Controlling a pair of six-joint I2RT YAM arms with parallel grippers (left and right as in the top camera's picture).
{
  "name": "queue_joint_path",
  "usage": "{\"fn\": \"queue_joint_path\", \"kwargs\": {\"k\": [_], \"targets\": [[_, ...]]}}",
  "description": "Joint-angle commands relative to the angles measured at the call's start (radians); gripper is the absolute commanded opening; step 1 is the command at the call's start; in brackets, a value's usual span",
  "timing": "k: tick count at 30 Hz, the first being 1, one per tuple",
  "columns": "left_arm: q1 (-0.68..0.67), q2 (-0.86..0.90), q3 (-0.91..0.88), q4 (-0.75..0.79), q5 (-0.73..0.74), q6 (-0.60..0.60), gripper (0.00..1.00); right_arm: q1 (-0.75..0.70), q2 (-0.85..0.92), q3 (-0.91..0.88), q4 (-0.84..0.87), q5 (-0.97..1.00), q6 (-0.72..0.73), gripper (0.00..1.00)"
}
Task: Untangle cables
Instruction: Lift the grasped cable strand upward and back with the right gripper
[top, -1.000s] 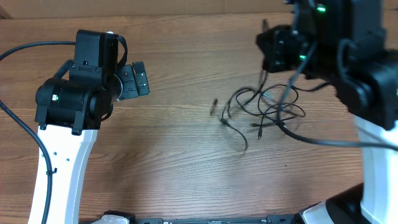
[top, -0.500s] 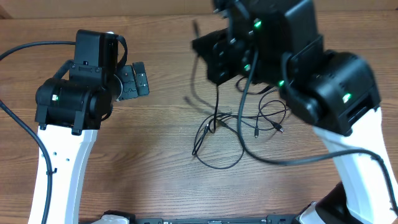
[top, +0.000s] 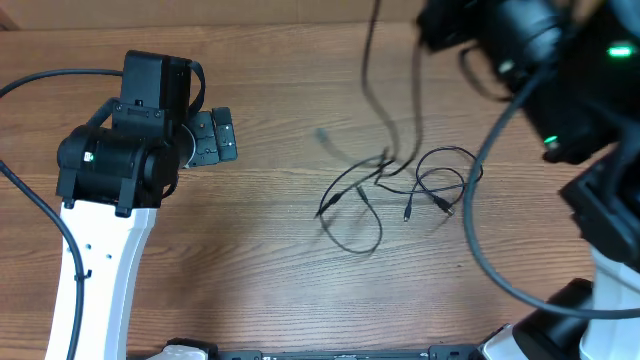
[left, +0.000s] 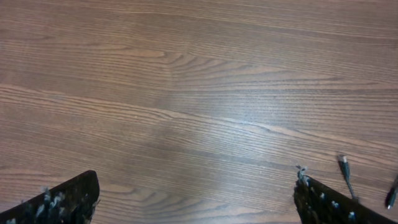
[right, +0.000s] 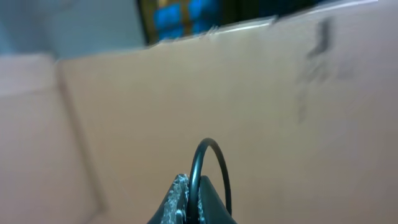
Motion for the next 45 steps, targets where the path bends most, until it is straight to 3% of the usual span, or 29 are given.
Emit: {"fn": "queue_joint_path", "kwargs": {"k": [1, 6, 11, 20, 24, 27, 30, 33, 40, 45], "targets": [[-0.001, -0.019, 0.023, -0.005, -0.013, 0.019, 1.0, -0.079, 0.061, 0.01, 0.042, 0.056, -0.068, 0.04], [-0.001, -0.019, 0.023, -0.026, -0.005, 0.019, 1.0, -0.145, 0.198, 0.008, -0.084, 0.021, -0.016, 0.04], [-0.001, -0.019, 0.023, -0.042, -0.005, 0.04, 1.0, -0.115, 0.287, 0.005, -0.207, -0.014, 0.01, 0.04], [-0.001, -0.019, 0.023, -0.04, -0.006, 0.042, 1.0, 0.08, 0.082, 0.145, -0.232, 0.019, 0.09, 0.04], [-0.001, -0.019, 0.023, -0.037, -0.006, 0.042, 0.99, 0.101, -0.024, 0.149, -0.226, 0.037, 0.084, 0.04], [-0.001, -0.019, 0.023, -0.035, -0.006, 0.042, 1.0, 0.09, -0.038, 0.149, -0.2, 0.16, 0.05, 0.04], [-0.001, -0.019, 0.023, -0.036, -0.005, 0.042, 1.0, 0.023, -0.013, 0.146, -0.173, 0.272, 0.001, 0.04], [-0.001, -0.019, 0.023, -0.036, -0.006, 0.042, 1.0, -0.092, 0.026, 0.146, -0.16, 0.265, -0.002, 0.04], [-0.001, -0.019, 0.023, -0.037, -0.006, 0.042, 0.99, -0.338, 0.128, 0.146, -0.192, 0.019, 0.064, 0.04], [-0.001, -0.019, 0.023, -0.04, -0.006, 0.042, 1.0, -0.398, 0.171, 0.126, -0.27, -0.09, 0.116, 0.04]]}}
